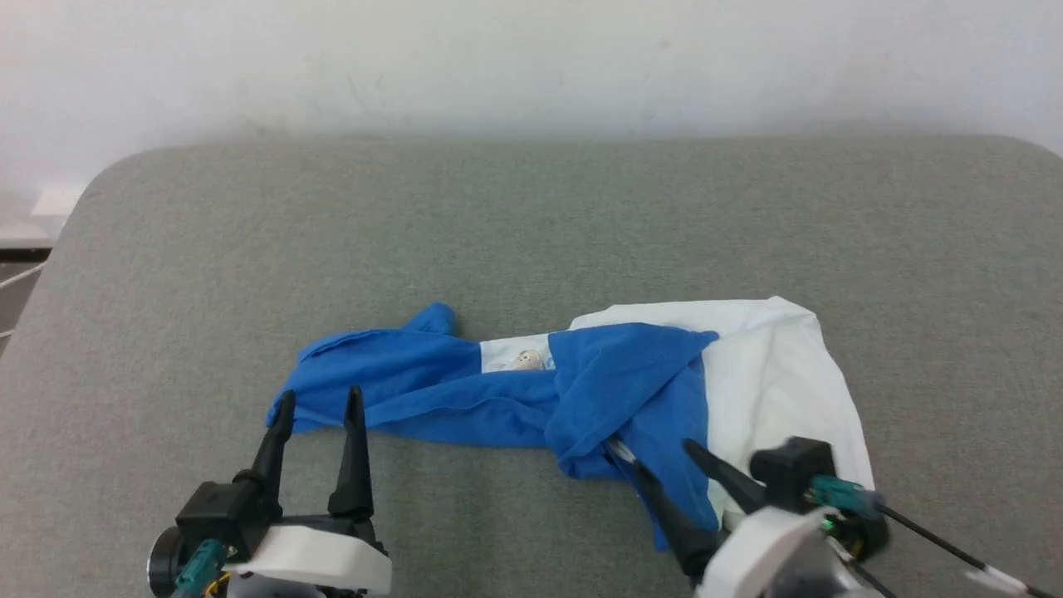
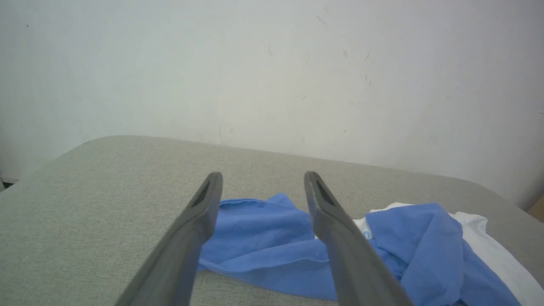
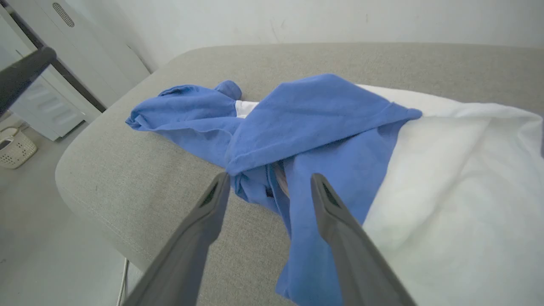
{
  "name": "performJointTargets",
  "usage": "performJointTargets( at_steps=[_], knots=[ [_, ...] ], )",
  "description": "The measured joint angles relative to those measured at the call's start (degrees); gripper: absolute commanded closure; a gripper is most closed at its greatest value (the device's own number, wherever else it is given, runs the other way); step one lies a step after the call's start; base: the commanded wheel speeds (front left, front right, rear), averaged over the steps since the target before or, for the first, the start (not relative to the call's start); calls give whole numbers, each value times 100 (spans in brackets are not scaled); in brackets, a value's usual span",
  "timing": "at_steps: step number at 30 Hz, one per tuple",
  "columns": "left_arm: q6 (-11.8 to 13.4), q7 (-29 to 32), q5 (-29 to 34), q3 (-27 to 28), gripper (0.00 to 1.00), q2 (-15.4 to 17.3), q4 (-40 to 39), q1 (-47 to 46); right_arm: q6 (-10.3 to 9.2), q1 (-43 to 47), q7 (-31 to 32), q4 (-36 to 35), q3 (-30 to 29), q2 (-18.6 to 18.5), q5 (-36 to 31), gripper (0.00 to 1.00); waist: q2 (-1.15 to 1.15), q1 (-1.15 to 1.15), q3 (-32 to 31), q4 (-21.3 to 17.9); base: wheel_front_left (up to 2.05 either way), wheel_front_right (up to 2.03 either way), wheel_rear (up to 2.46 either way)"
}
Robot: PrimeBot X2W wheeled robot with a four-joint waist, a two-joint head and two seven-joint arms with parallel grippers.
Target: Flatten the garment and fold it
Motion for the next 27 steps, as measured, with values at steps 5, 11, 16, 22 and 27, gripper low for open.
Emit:
performJointTargets(
  at_steps=[5, 11, 16, 22, 27],
  knots=[
    [-237, 0, 158, 93, 0, -219, 132, -39, 0, -706, -16, 840, 530, 59, 374, 0, 0, 1, 70, 186, 0, 0, 0],
    [-445, 0, 326, 209, 0, -422, 286, -91, 0, -1423, -111, 1889, 979, 181, 799, 0, 0, 1, 156, 337, 0, 0, 0],
    [-555, 0, 441, 296, 0, -532, 376, -93, 0, -1795, -367, 2483, 1214, 210, 1051, 100, 0, 1, 200, 371, 0, 0, 0],
    [-650, 0, 571, 426, 0, -613, 417, -94, 0, -2168, -976, 2602, 1245, 215, 1081, 100, 0, 1, 203, 292, 0, 0, 0],
    [-705, 0, 653, 517, 0, -697, 439, -94, 0, -2483, -1537, 2204, 693, 70, 1023, 100, 0, 1, 149, 179, 0, 0, 0]
  ],
)
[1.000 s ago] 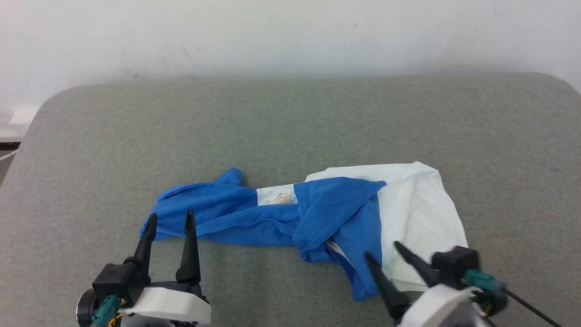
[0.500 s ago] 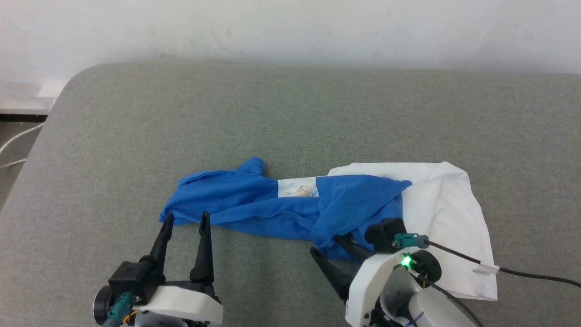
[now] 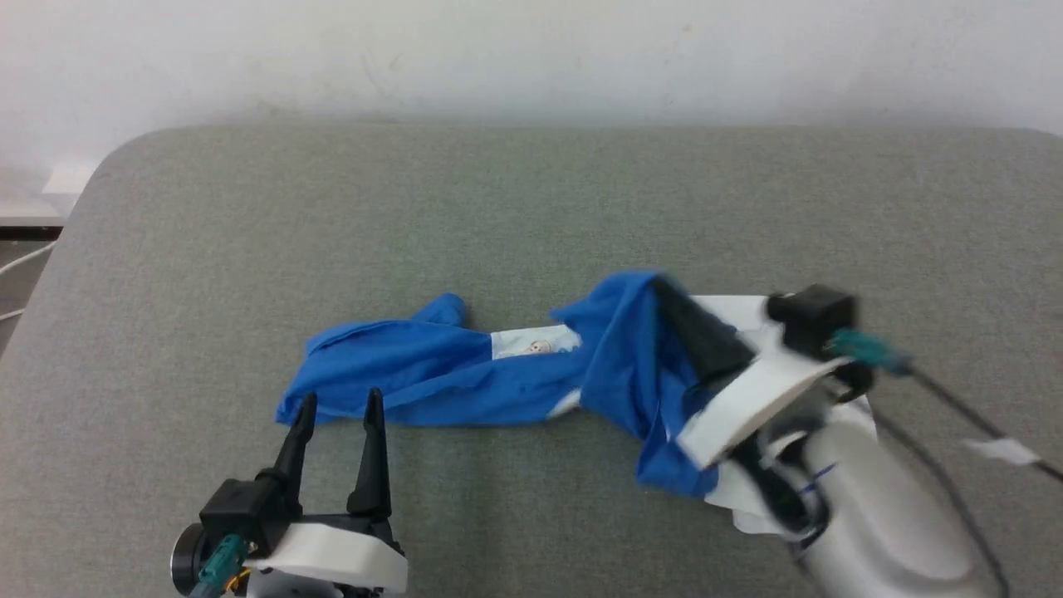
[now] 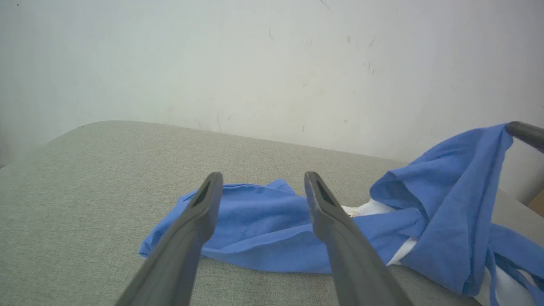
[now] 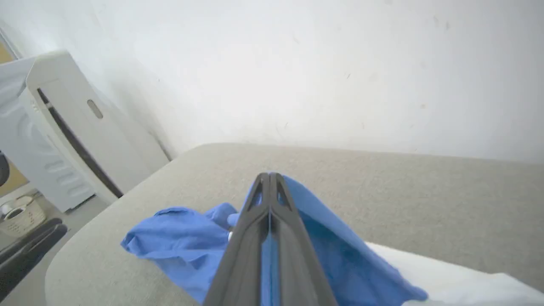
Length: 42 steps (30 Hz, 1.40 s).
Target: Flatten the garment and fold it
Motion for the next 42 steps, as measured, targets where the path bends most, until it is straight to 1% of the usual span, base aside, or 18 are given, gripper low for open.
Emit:
performJointTargets(
  at_steps=[2, 7, 9, 11, 16, 18, 19, 20, 23, 27, 30, 32, 33, 37, 40, 42],
  knots=[
    [-41, 0, 2, 30, 0, -21, 4, 1, 0, -39, -78, -219, -449, -129, 0, 100, 0, 0, -22, -37, 0, 0, 0],
    [-63, 0, 26, 69, 0, -47, 22, 5, 0, 168, 92, -464, -2050, -565, -107, 100, 0, -1, -74, -123, 0, 0, 0],
    [-91, 0, 26, 68, 0, -64, 34, 5, -1, 487, 242, -478, -2699, -587, -107, 100, 0, 0, -80, -135, 0, 0, 0],
    [-92, 0, 26, 68, 0, -77, 40, 5, -1, 893, 401, -411, -3277, -532, -218, 100, 0, -1, -67, -143, 0, 0, 0],
    [-96, 0, 25, 98, 0, -87, 65, 5, -1, 1735, 464, -99, -4814, -159, -461, 100, 0, 0, -8, -161, 0, 0, 0],
    [-96, 0, 26, 125, 0, -89, 69, 5, -1, 1894, 465, 32, -5230, -48, -611, 100, 0, -1, 8, -188, 0, 0, 0],
    [-96, 0, 26, 140, 0, -89, 71, 5, -1, 1942, 471, 82, -5328, -13, -689, 51, 0, 0, 17, -206, 0, 0, 0],
    [-96, 0, 26, 152, 0, -89, 74, 5, -1, 1970, 468, 89, -5349, 20, -749, 0, 0, -1, 25, -224, 0, 0, 0],
    [-96, 0, 27, 189, 0, -90, 87, 5, -1, 1991, 360, -71, -5310, 110, -933, 0, 0, 0, 41, -278, 0, 0, 0],
    [-96, 0, 43, 229, 0, -92, 114, 5, -1, 2058, 162, -735, -5321, 121, -1267, 0, 0, -1, 6, -320, 0, 0, 0],
    [-97, 0, 43, 240, 0, -93, 135, 5, -1, 2156, 477, -1385, -5138, 88, -1574, 0, 0, 0, -48, -333, 0, 0, 0],
    [-97, 0, 43, 245, 0, -98, 142, 6, -1, 2221, 936, -1684, -4704, 4, -1663, 0, 0, -1, -81, -341, 0, 0, 0],
    [-97, 0, 43, 245, 0, -99, 143, 6, -1, 2243, 1185, -1774, -4389, -63, -1679, 0, 0, -1, -89, -346, 0, 0, 0],
    [-97, 0, 42, 223, 0, -104, 157, 5, 1, 2258, 2194, -1884, -3169, -383, -1636, 0, 0, -1, -95, -335, 0, 0, 0],
    [-97, 0, 41, 203, 0, -108, 155, 3, 1, 2217, 2653, -1839, -2666, -666, -1503, 0, 0, -1, -64, -295, 0, 0, 0],
    [-97, 0, 41, 193, 0, -109, 145, -1, 0, 2108, 2835, -1731, -2520, -838, -1452, 0, 0, -1, -24, -263, 0, 0, 0]
  ],
)
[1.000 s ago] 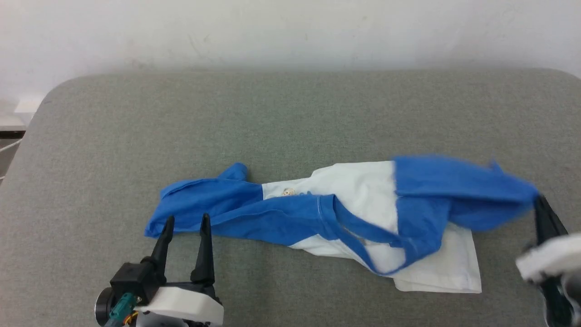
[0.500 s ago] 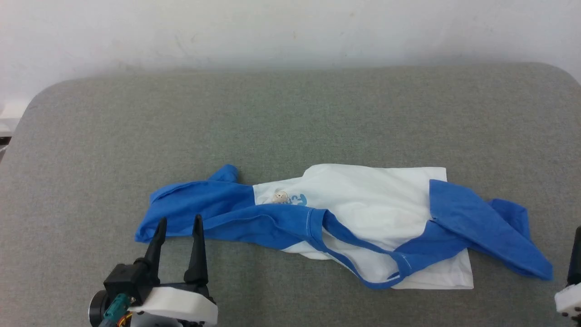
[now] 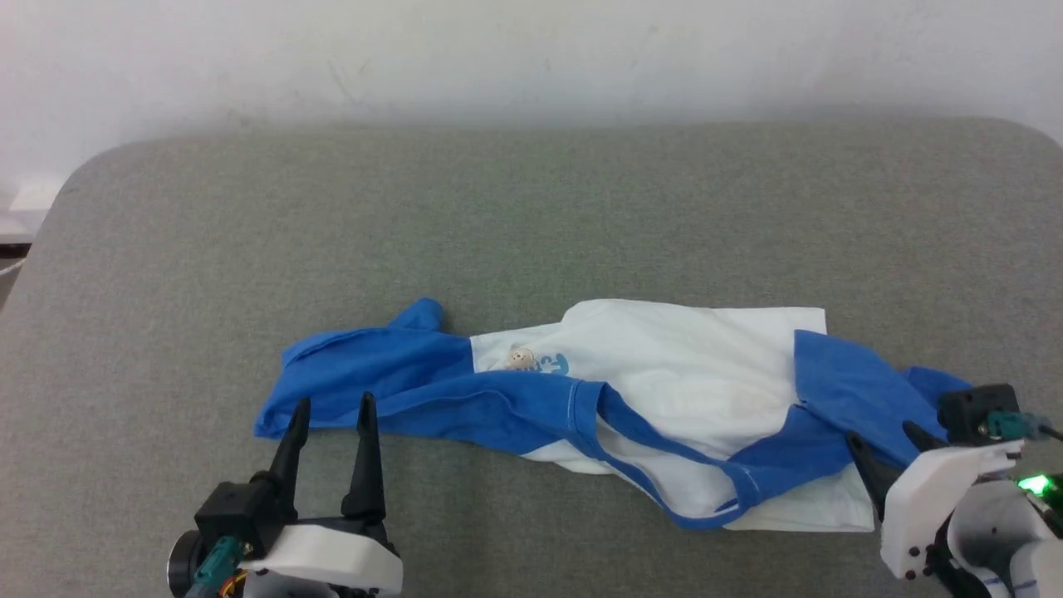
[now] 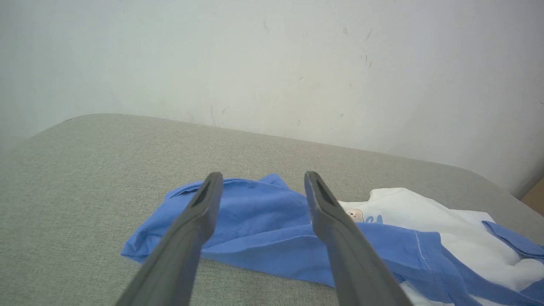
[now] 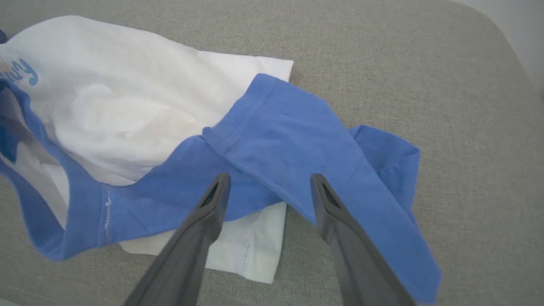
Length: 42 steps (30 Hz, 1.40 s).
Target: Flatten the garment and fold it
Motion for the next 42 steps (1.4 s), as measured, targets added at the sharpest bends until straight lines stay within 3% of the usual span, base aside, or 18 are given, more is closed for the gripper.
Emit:
performJointTargets(
  at_steps=[4, 5, 6, 7, 17, 27, 31, 32, 33, 34, 42],
  knots=[
    [4, 0, -9, -8, 0, 0, -33, -3, 0, -324, 296, 404, 247, -260, 36, 0, 0, 0, 106, 51, 0, 0, 0],
    [5, 0, -9, -11, 0, 0, -38, -9, 0, -389, 370, 525, 309, -310, 57, 5, 0, 0, 139, 59, 0, 0, 0],
    [7, 0, -10, -16, 0, 0, -42, -29, 0, -453, 428, 651, 346, -348, 76, 62, 0, 0, 172, 66, 0, 0, 0],
    [7, 0, -12, -25, 0, 0, -42, -65, 0, -508, 425, 753, 380, -393, 78, 100, 0, 0, 205, 73, 0, 0, 0],
    [15, 0, -29, -26, 0, -1, -56, -164, 1, -1068, -47, 960, -94, -583, 85, 100, 0, 1, 370, 41, 0, 0, 0],
    [30, 0, -10, -64, 0, -2, -134, -332, 0, -1714, -872, 1825, -2747, -672, -143, 100, 0, 1, 653, 36, 0, 0, 0],
    [22, 0, 1, -56, 0, -2, -141, -414, 0, -1728, -1243, 2360, -3475, -639, -392, 100, 1, 1, 836, 76, 0, 0, 0],
    [22, 0, 1, -55, 0, -2, -143, -427, 0, -1730, -1321, 2503, -3579, -611, -465, 70, 0, 1, 881, 84, 0, 0, 0],
    [22, 0, 1, -52, 0, -2, -141, -437, 0, -1732, -1422, 2639, -3679, -570, -514, 54, 0, 1, 921, 91, 0, 0, 0],
    [22, 0, 2, -51, 0, -3, -142, -442, 0, -1733, -1530, 2769, -3761, -520, -560, 0, 0, 1, 955, 98, 0, 0, 0],
    [12, 0, 9, -14, 0, -2, -47, -445, 0, -1733, -2674, 3031, -3816, -269, -703, 0, 0, 1, 882, 92, 0, 0, 0]
  ],
)
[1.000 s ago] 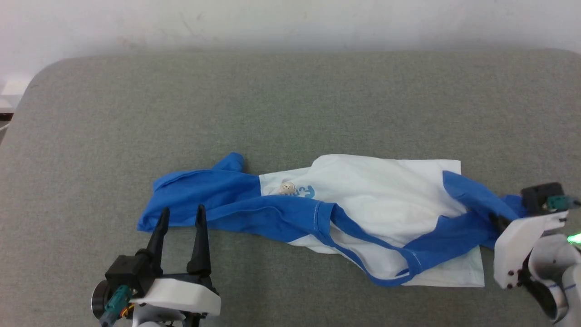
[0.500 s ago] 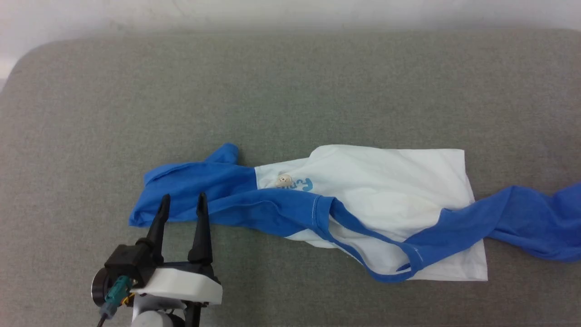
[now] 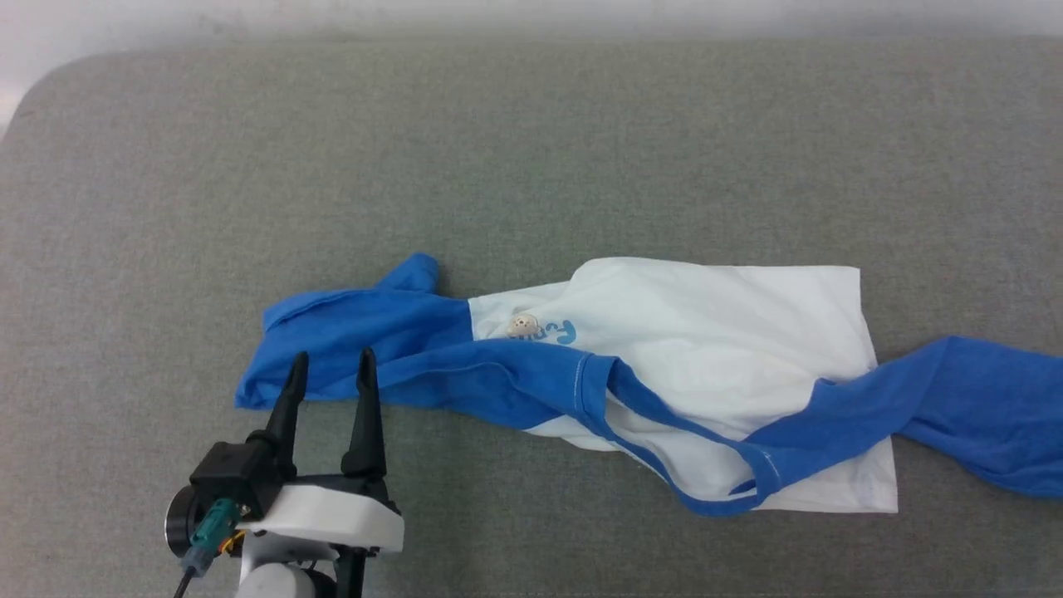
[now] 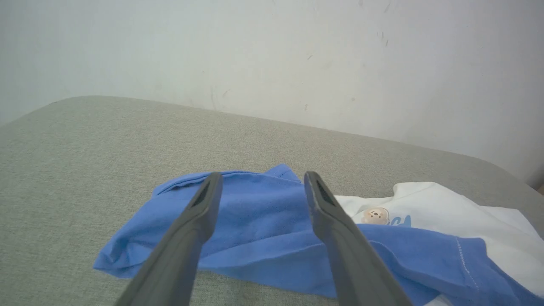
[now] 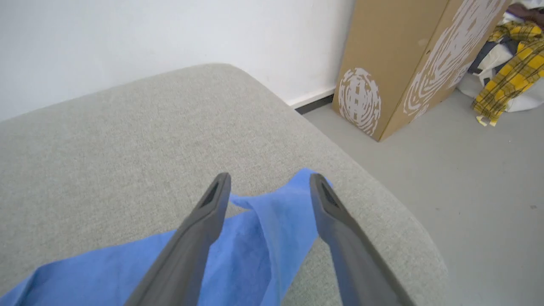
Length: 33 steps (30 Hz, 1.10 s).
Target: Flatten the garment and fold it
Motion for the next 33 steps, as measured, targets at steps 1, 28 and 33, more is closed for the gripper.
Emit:
performJointTargets(
  at_steps=[1, 28, 33],
  knots=[
    [0, 0, 7, 3, 0, 0, 18, 3, 0, 8, -138, -56, 42, 22, 9, 0, 0, 0, -46, -13, 0, 0, 0],
    [-204, 21, 180, -186, 0, 12, 769, 467, 0, 2694, 82, -3912, 3326, 1204, 301, 0, 0, -2, -1336, -425, 0, 0, 0],
    [-450, 583, 327, -614, 0, 89, 1195, -88, 0, 2849, 259, -4332, 3664, 1245, 312, 0, 0, -1, -1299, -513, 0, 0, 0]
  ],
)
